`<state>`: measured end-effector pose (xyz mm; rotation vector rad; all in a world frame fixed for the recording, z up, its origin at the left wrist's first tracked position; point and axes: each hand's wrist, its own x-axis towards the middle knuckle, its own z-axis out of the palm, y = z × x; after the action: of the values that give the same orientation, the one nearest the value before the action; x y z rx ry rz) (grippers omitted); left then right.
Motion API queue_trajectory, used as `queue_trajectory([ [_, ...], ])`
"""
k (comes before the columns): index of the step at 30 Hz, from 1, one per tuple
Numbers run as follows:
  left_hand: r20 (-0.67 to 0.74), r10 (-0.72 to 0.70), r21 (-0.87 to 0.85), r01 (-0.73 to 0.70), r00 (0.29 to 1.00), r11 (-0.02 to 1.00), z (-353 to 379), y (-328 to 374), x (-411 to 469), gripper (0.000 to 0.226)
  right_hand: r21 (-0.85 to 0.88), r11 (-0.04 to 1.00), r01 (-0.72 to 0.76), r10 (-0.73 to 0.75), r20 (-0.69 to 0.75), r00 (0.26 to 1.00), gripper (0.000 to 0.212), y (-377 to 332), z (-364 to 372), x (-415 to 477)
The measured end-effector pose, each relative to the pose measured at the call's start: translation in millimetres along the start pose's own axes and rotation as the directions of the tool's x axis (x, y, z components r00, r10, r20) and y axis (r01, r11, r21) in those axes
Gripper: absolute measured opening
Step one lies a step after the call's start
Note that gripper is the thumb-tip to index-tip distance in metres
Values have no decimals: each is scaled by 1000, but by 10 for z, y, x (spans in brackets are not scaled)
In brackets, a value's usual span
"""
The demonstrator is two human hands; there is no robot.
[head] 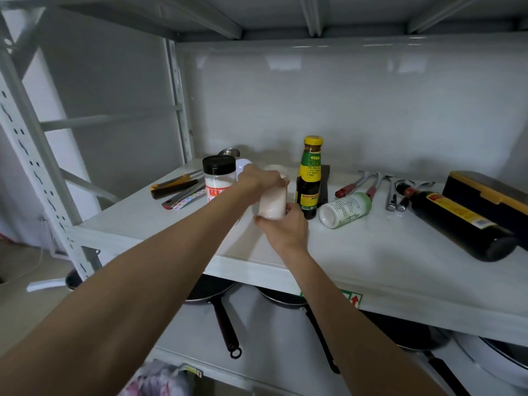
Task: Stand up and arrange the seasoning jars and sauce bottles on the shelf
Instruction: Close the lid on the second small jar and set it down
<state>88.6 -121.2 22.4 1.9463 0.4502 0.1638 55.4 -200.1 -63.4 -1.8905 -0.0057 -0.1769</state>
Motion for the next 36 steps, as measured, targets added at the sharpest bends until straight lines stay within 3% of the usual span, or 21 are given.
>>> queue_trajectory([
  [2,-15,68,1,-68,998,998,-3,-44,-58,69,-26,1000,13,-13,-18,1000,55,1,3,-3],
  [6,-35,222,81,-219,974,972,59,-82,-159,56,-136,990,45,-48,-13,999,70,-66,-61,41],
  [8,-41,248,50,-246,968,968,55,-119,-174,66,-134,990,52,-50,19,999,71,-77,-58,68],
  [11,-10,258,-5,-258,966,966,-32,-201,-162,72,-25,998,49,-48,35,998,62,-69,-48,107],
  [15,51,288,-87,-283,956,955,-112,-306,-181,61,40,997,60,-62,59,996,42,-25,-73,162],
  [19,82,341,73,-347,936,935,-167,-221,-168,59,109,991,76,-81,47,996,39,-53,-116,192],
  [23,42,521,351,-501,853,791,-196,-54,-205,77,87,994,68,-72,36,997,56,-56,-94,224],
  [27,88,656,556,-584,749,592,-266,64,-251,48,50,994,95,-99,77,992,64,-39,-63,228],
  [36,230,650,655,-610,724,447,-379,106,-194,34,106,990,95,-104,80,991,62,45,-43,276],
])
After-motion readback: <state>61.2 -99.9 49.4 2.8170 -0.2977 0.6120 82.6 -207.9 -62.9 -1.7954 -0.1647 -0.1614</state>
